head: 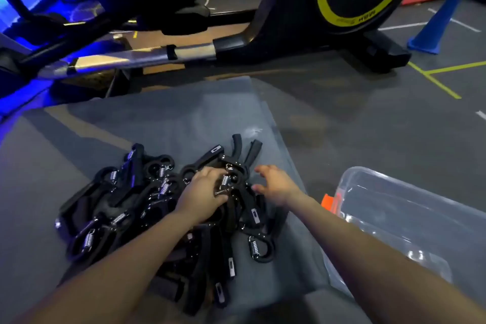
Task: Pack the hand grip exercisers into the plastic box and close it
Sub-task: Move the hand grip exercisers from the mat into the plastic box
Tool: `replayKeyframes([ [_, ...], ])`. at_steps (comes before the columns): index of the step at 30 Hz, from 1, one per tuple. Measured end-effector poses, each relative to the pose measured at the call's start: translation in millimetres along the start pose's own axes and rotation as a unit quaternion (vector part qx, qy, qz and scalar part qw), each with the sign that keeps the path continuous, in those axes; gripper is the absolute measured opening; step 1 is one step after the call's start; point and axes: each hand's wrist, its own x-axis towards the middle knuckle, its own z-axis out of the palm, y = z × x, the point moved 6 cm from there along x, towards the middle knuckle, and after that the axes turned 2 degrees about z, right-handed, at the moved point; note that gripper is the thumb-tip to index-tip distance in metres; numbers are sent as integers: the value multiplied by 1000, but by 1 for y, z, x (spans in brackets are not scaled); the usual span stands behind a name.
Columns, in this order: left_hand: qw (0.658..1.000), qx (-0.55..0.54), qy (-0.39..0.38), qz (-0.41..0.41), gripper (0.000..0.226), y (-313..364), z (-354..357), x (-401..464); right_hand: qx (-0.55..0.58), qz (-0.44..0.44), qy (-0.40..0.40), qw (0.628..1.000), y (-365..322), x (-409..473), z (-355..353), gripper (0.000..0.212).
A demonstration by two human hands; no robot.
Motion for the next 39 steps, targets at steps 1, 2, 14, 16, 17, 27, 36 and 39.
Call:
replayKeyframes([
  [1, 1000, -1, -2, -5, 59, -5, 0, -2, 1, 7, -8, 1000, -1, -1, 4, 56],
  [2, 1000, -8, -1, -9, 58, -7, -2, -4, -2, 11, -17, 1000, -4, -4, 7, 57],
  [14, 999, 11, -25, -24, 57, -22, 16, -15, 4, 73, -23, 997, -2, -20, 35, 29],
  [16, 1000, 9, -18, -18, 56, -14, 14, -14, -7, 95, -2, 995, 5, -26, 28, 30],
  [17, 1000, 9, -12, -11, 54, -9, 12, -13, -9, 103, 11, 995, 9, -29, 22, 33],
  [27, 992, 30, -13, 118, 52, 126, 28, 27, 88, 154, 159, 971, 109, -90, -82, 16],
  [36, 987, -59, -77, 130, 66, 224, 148, 46, 249, 292, 227, 895, 263, -158, -77, 30],
  [39, 989, -53, -79, 117, 72, 223, 176, 51, 288, 337, 218, 869, 298, -152, -46, 31],
])
